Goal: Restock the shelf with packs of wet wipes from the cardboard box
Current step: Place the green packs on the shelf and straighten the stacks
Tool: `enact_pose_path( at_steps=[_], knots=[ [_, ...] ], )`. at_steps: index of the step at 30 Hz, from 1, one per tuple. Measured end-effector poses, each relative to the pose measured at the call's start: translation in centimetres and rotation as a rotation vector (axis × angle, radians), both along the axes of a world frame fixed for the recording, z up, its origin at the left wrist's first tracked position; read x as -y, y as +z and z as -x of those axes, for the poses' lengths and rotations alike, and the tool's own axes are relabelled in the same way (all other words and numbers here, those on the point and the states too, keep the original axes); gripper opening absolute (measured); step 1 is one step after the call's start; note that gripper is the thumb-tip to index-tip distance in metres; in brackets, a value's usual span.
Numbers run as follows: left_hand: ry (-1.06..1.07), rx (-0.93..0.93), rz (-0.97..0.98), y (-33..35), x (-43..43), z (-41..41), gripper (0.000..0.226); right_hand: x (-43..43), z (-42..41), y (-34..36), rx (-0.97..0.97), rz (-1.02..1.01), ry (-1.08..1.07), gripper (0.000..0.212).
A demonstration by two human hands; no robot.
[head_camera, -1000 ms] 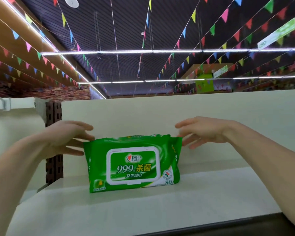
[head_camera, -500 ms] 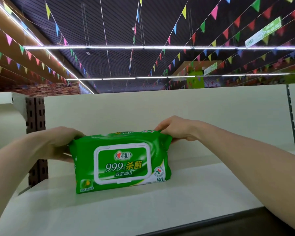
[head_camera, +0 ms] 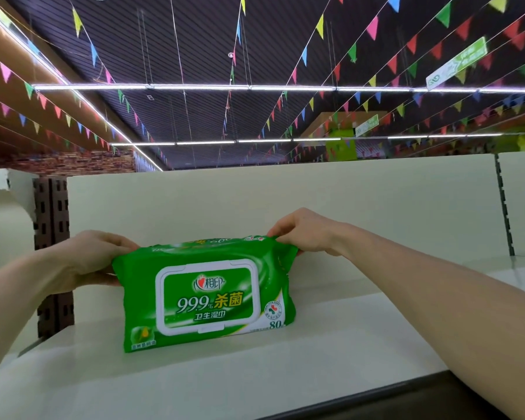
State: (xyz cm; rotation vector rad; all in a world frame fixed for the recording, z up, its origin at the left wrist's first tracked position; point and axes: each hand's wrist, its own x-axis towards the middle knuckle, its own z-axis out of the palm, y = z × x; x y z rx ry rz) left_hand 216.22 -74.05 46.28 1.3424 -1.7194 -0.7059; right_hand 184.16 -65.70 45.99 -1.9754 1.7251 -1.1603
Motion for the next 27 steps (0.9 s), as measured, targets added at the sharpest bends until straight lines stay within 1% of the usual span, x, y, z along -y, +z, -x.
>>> enact_pose_path(
  at_steps=[5, 12, 14, 16, 17, 18, 19, 20, 21, 22, 23, 25, 27],
  knots=[
    [0.077, 0.011, 0.026, 0.3, -1.7, 0.5, 0.007, 0.5, 0.1, 0.1, -0.104, 0.066, -0.059, 0.013],
    [0.113, -0.025, -0.015, 0.4, -2.6, 0.9, 0.009, 1.0, 0.6, 0.3, -0.168, 0.067, -0.108, 0.011],
    [0.093, -0.028, -0.056, 0.2, -2.8, 0.5, 0.007, 0.4, 0.4, 0.4, -0.137, 0.017, -0.097, 0.014],
    [0.051, -0.010, -0.080, 0.2, -3.1, -0.2, 0.011, -0.9, 0.5, 0.7, -0.078, -0.076, -0.055, 0.016],
    [0.032, -0.004, -0.051, 0.5, -3.5, -0.5, 0.013, -1.8, 0.7, 0.9, -0.047, -0.117, -0.024, 0.018],
    [0.022, 0.016, 0.024, 0.9, -4.0, -0.6, 0.022, -2.7, 0.8, 1.2, -0.035, -0.141, 0.004, 0.026],
    [-0.002, 0.065, 0.125, 1.6, -4.9, -0.5, 0.042, -3.6, 0.8, 1.6, -0.065, -0.128, 0.009, 0.042],
    [-0.058, 0.150, 0.219, 2.2, -6.0, 0.2, 0.066, -4.4, 0.4, 2.0, -0.130, -0.083, -0.001, 0.062],
    [-0.124, 0.271, 0.280, 2.6, -7.1, 1.3, 0.090, -5.1, -0.3, 2.3, -0.211, -0.031, -0.001, 0.078],
    [-0.191, 0.421, 0.308, 2.7, -8.2, 2.7, 0.106, -5.6, -1.3, 2.4, -0.295, 0.014, 0.031, 0.088],
    [-0.233, 0.581, 0.306, 2.5, -8.8, 4.2, 0.115, -5.8, -2.5, 2.2, -0.386, 0.034, 0.076, 0.094],
    [-0.233, 0.842, 0.250, 1.8, -9.1, 6.3, 0.120, -5.5, -4.6, 1.5, -0.563, -0.005, 0.117, 0.103],
    [-0.208, 0.948, 0.207, 1.0, -8.9, 6.9, 0.116, -4.8, -5.9, 0.5, -0.695, -0.036, 0.097, 0.106]
  ],
)
